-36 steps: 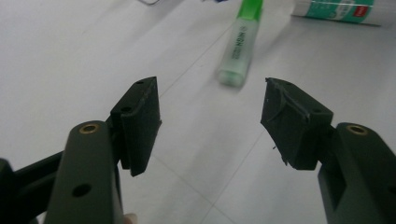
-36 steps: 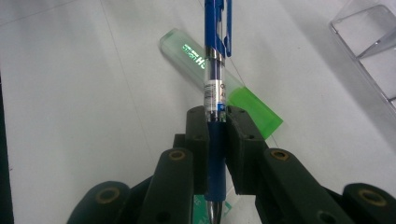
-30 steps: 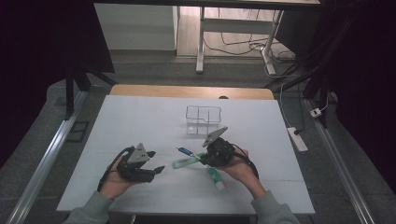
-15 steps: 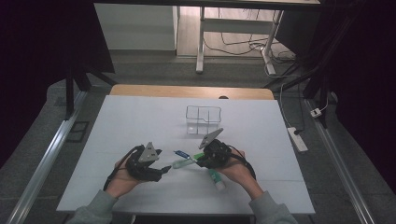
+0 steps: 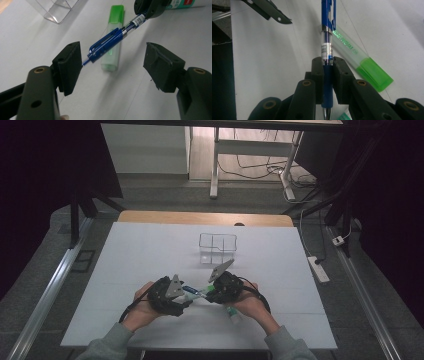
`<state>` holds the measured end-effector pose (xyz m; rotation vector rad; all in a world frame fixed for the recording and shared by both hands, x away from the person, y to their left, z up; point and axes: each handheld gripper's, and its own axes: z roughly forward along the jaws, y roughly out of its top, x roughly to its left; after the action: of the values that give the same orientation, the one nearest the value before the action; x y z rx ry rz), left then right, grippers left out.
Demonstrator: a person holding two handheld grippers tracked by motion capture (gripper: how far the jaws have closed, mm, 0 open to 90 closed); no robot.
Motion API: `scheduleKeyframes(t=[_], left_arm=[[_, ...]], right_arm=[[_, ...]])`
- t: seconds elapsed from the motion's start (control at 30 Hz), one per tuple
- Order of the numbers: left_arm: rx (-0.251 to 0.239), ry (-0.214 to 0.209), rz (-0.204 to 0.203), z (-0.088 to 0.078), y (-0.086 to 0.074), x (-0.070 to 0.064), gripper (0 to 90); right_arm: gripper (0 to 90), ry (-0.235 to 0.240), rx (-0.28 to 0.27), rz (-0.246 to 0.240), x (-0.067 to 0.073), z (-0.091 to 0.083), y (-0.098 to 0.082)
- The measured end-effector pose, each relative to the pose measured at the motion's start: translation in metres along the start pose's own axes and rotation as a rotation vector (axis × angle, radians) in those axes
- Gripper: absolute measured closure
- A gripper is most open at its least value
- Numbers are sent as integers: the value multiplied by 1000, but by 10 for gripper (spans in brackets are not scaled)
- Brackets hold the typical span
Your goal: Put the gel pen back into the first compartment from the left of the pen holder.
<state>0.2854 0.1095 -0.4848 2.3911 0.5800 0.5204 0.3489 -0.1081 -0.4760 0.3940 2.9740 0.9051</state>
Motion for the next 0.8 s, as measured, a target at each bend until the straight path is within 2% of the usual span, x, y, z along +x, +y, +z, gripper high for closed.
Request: scheduleKeyframes(t=[0.23,0.43,0.53,0.7,0.8], left_arm=[[20,13,60,7,5,-5,306],[60,30,112,15,5,-9,324],[65,41,128,16,5,-10,372],[67,65,134,16,4,-9,505],[73,67,140,16,3,-8,536]], right_arm=[[792,23,-2,-8,2,2,2],[792,49,-9,1,4,1,2],[793,60,-14,3,4,1,2],[792,83,-23,3,5,0,3],[792,82,-34,5,5,-1,3]])
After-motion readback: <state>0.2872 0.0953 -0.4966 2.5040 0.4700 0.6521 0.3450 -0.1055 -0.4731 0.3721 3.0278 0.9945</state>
